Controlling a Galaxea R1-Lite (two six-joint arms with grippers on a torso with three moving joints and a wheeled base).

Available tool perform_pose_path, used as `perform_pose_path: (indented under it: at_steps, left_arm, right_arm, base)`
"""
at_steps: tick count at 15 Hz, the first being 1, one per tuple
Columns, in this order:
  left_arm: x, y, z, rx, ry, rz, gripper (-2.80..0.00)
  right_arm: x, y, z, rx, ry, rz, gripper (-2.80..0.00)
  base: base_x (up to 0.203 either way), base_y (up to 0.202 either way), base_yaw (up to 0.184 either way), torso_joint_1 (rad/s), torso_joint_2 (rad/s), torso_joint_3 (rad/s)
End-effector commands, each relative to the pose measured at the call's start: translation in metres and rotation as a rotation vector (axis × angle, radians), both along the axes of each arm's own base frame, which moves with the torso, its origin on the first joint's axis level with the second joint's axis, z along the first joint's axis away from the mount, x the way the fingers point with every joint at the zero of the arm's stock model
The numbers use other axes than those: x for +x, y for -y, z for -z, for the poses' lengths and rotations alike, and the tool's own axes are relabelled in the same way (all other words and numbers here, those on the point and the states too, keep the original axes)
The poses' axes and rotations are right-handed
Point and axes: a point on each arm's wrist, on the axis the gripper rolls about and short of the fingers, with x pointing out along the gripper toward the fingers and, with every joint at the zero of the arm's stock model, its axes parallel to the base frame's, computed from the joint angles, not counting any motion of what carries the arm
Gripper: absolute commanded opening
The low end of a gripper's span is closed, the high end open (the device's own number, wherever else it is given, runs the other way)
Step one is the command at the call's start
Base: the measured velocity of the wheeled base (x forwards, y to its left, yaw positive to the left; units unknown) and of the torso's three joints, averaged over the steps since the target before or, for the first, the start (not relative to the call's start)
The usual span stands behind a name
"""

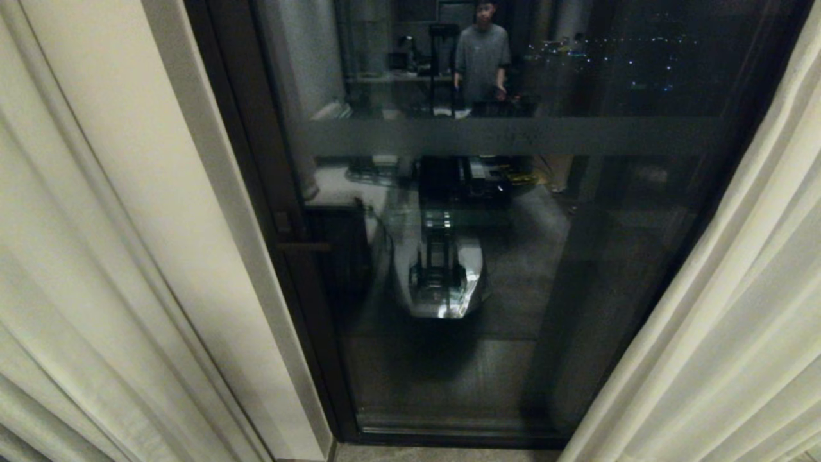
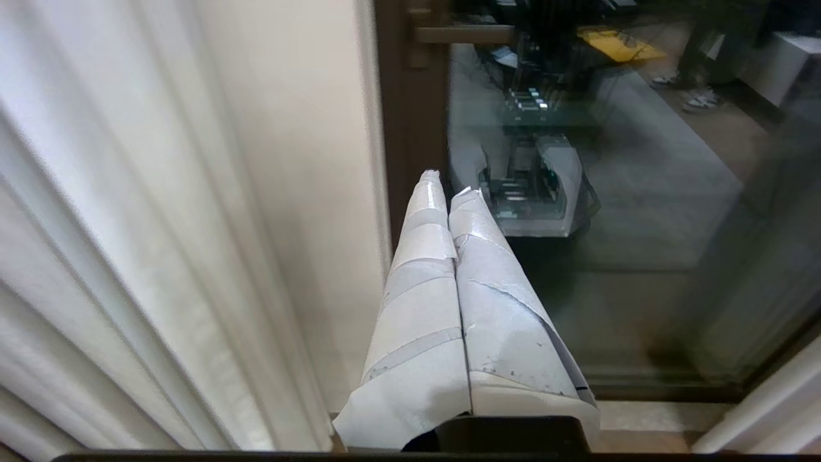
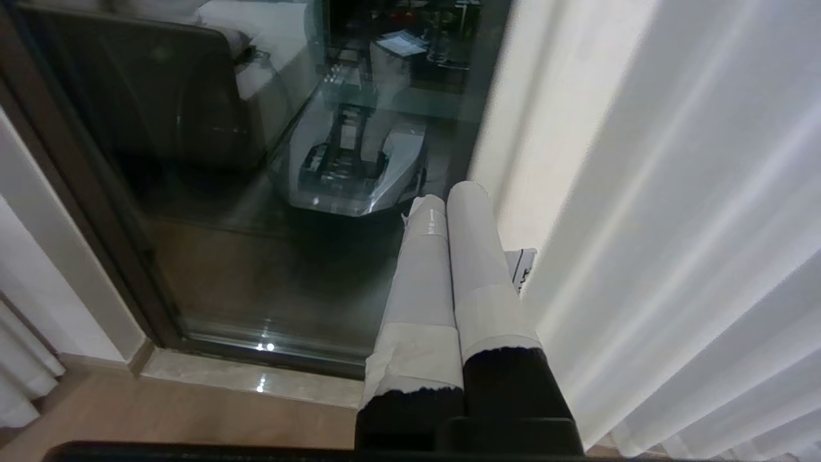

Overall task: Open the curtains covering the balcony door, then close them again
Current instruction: Close the inner curtains on both sides

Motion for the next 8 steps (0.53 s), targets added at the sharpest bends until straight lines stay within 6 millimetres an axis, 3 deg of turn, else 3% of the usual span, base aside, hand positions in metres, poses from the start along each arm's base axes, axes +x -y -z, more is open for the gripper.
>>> perform_pose_path:
  at_steps: [1,8]
  left_arm:
    - [0.0,0.0,0.0,0.0,0.001,-0.001,-2.8]
    - [0.0,0.0,0.0,0.0,0.001,-0.002,-2.8]
  right_arm:
    - [0.0001,0.0,0.0,-0.001,-0.001,-0.001,-2.8]
    - [0.0001,0.0,0.0,-0.001,-0.001,-0.001,-2.8]
  base:
    - [0.0,0.13,0.001,0.007,0.0,0.002]
    - [0.0,0.012,0.0,0.002,0.0,0.0]
